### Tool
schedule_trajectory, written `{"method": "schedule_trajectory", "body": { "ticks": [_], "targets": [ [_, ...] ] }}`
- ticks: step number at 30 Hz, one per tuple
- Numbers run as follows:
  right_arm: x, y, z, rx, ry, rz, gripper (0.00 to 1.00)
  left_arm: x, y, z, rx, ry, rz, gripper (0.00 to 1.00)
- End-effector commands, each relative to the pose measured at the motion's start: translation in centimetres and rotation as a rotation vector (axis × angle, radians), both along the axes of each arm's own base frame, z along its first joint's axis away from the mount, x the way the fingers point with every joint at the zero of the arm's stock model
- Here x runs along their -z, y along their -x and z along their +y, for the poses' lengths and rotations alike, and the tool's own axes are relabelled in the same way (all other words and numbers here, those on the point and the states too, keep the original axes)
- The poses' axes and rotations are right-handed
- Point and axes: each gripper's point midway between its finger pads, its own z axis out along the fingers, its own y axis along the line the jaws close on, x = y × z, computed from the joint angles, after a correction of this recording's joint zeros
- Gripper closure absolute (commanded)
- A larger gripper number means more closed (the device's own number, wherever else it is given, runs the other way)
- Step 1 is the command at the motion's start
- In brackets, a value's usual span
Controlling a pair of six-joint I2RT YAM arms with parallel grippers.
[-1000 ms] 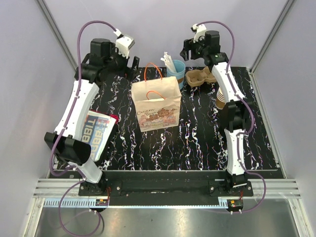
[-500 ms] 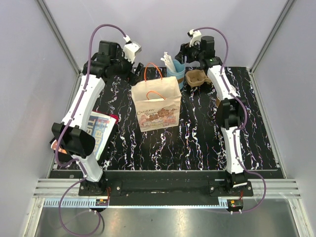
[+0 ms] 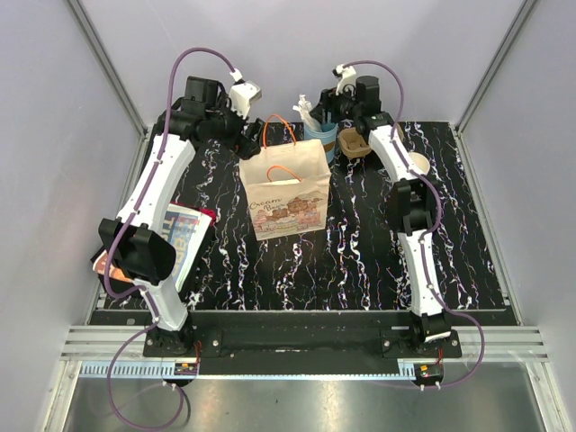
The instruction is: Pack the takeout coffee
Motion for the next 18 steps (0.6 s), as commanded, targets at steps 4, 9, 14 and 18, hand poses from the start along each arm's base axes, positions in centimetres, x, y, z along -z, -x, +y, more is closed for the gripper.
{"method": "schedule_trajectory", "body": {
  "ticks": [4,9,14,18],
  "targets": [
    [-1.18,-0.27,2.75,-0.027,-0.008,-0.099,0.30,-1.58,0.58,-0.56,0.034,0.045,-0.034,0.01],
    [-0.72,-0.47,3.04,-0.019,0.005,-0.107,0.37,-1.39,0.71,-0.69,0.037,0.050,-0.026,0.01],
    [-0.43,-0.77,3.07,-0.006,0.009,-0.114,0.47,-1.53,0.67,-0.77,0.037,0.056,-0.029,0.01],
    [-0.62,-0.87,3.01,0.004,0.011,-0.119,0.61,-1.30,0.68,-0.76,0.036,0.057,-0.022,0.01]
  ]
}}
